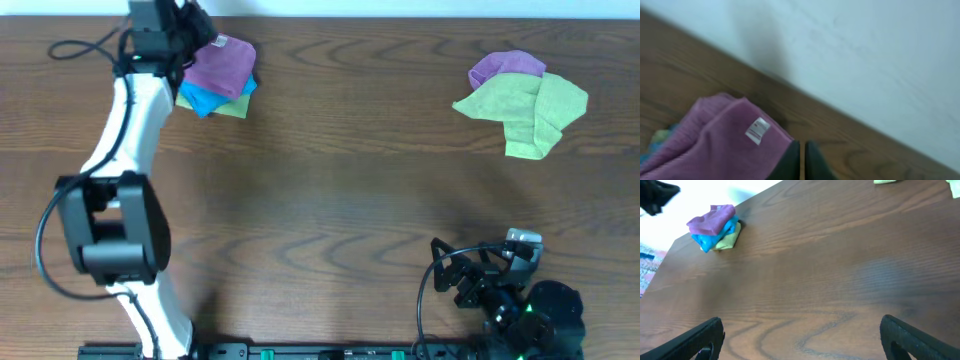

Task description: Fold the cloth

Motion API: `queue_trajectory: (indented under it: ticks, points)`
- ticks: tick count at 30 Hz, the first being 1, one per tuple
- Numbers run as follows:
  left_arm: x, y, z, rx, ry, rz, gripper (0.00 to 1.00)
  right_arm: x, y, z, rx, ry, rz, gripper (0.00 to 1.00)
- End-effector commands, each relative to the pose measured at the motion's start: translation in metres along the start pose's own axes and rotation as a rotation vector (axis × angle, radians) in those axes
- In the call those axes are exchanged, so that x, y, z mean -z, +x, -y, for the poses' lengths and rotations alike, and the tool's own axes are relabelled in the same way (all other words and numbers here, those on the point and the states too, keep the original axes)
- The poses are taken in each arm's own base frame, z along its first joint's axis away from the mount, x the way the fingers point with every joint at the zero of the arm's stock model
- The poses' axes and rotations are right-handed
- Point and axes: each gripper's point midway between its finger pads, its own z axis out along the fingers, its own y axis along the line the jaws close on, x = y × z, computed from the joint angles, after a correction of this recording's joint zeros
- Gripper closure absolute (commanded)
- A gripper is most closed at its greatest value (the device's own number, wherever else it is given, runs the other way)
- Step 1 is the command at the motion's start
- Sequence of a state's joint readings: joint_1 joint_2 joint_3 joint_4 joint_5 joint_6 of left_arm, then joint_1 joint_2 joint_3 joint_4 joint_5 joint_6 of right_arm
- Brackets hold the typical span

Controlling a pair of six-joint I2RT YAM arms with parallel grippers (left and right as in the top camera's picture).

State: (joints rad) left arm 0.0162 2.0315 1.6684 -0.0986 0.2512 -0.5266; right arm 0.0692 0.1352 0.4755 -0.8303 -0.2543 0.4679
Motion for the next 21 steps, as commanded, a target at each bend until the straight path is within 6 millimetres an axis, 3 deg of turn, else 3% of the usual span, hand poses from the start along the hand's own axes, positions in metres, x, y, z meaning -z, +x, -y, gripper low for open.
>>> queue_trajectory:
  ticks: [1, 12, 21]
  points:
    - [-0.018, 0.003, -0.018, 0.042, -0.036, 0.005, 0.95, 0.0, -0.001, 0.002, -0.02, 0.006, 0.007, 0.01]
    - [-0.049, 0.04, -0.051, 0.062, -0.1, -0.079, 0.95, 0.0, -0.001, 0.001, -0.019, 0.006, 0.008, 0.01]
    - [-0.065, 0.082, -0.094, 0.077, -0.23, -0.181, 0.94, 0.0, -0.001, 0.001, -0.019, 0.006, 0.008, 0.01]
